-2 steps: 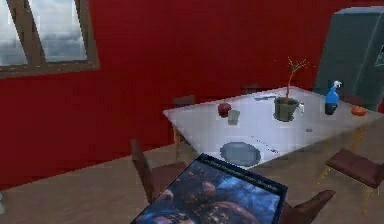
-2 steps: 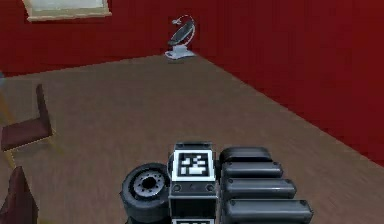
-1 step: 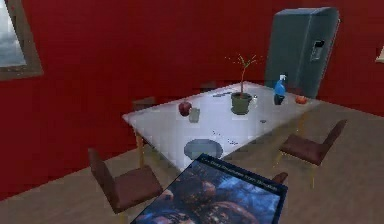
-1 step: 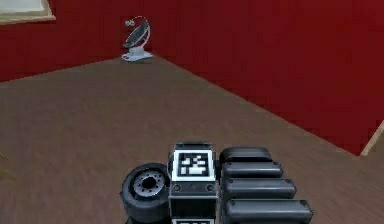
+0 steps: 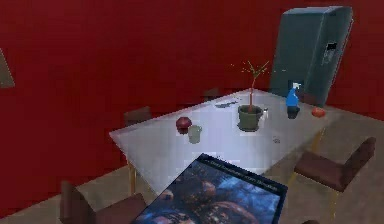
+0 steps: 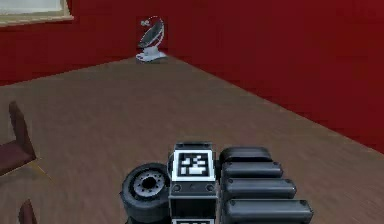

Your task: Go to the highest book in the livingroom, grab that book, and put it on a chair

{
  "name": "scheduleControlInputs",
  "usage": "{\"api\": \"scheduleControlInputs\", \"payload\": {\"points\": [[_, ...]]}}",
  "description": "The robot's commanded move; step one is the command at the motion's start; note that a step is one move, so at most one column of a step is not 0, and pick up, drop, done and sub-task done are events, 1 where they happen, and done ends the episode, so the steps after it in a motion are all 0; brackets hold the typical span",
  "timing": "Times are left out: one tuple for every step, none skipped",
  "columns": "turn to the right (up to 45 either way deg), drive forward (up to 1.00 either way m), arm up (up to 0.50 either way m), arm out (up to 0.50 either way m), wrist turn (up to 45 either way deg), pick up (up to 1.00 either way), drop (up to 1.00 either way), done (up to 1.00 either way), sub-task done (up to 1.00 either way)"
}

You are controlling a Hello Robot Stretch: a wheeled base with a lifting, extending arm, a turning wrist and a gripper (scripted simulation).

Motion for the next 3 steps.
{"api": "scheduleControlInputs", "payload": {"points": [[-45.0, 0.00, 0.00, 0.00, 0.0, 0.00, 0.00, 0.00, 0.00], [-45.0, 0.00, 0.00, 0.00, 0.0, 0.00, 0.00, 0.00, 0.00], [-9.0, 0.00, 0.00, 0.00, 0.0, 0.00, 0.00, 0.00, 0.00]]}}
